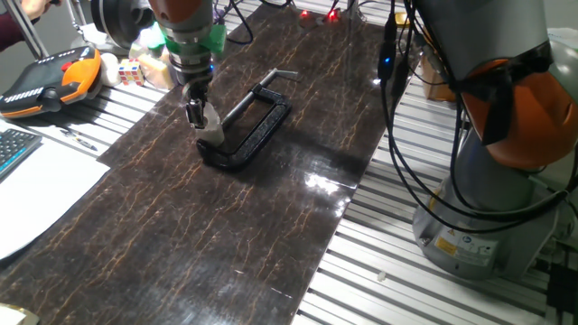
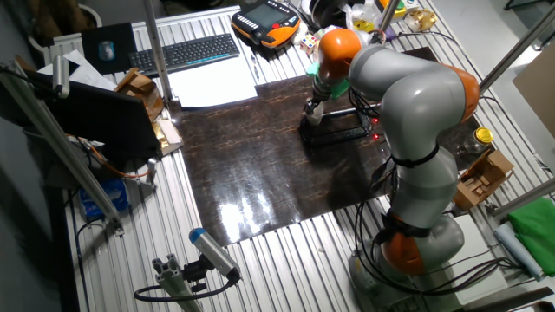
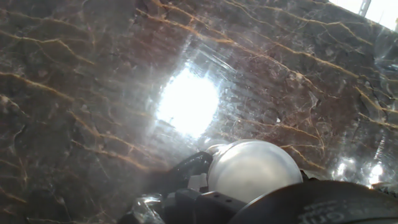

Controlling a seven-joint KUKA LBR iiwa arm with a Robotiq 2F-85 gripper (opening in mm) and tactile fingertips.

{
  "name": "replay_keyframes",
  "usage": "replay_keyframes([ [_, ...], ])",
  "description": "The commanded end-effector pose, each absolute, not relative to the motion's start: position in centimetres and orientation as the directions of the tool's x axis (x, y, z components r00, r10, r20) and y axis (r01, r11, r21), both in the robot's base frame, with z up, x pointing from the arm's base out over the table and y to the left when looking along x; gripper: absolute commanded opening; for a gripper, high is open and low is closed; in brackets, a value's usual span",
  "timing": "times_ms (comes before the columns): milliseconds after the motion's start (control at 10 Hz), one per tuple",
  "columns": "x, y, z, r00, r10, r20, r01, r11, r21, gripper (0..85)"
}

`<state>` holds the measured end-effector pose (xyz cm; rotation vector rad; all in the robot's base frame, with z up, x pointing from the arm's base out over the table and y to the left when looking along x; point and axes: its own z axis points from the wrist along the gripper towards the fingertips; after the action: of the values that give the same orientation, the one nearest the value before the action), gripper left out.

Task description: Screw the lid onto the jar

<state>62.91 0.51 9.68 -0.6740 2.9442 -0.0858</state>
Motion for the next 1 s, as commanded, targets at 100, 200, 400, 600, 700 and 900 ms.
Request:
replay_keyframes([
  [100, 62.95, 0.45, 9.55, -0.894, -0.436, -0.102, -0.430, 0.900, -0.074, 70.3],
  [200, 62.94, 0.45, 9.56, -0.894, -0.435, -0.103, -0.430, 0.900, -0.066, 70.3],
  [400, 62.97, 0.53, 9.64, -0.895, -0.434, -0.105, -0.431, 0.901, -0.055, 70.7],
  [600, 62.92, 0.52, 9.92, -0.895, -0.433, -0.103, -0.431, 0.901, -0.046, 71.7],
  [700, 62.88, 0.48, 9.97, -0.895, -0.433, -0.104, -0.431, 0.901, -0.041, 72.7],
  [900, 62.69, 0.43, 10.21, -0.896, -0.432, -0.105, -0.431, 0.902, -0.037, 73.0],
])
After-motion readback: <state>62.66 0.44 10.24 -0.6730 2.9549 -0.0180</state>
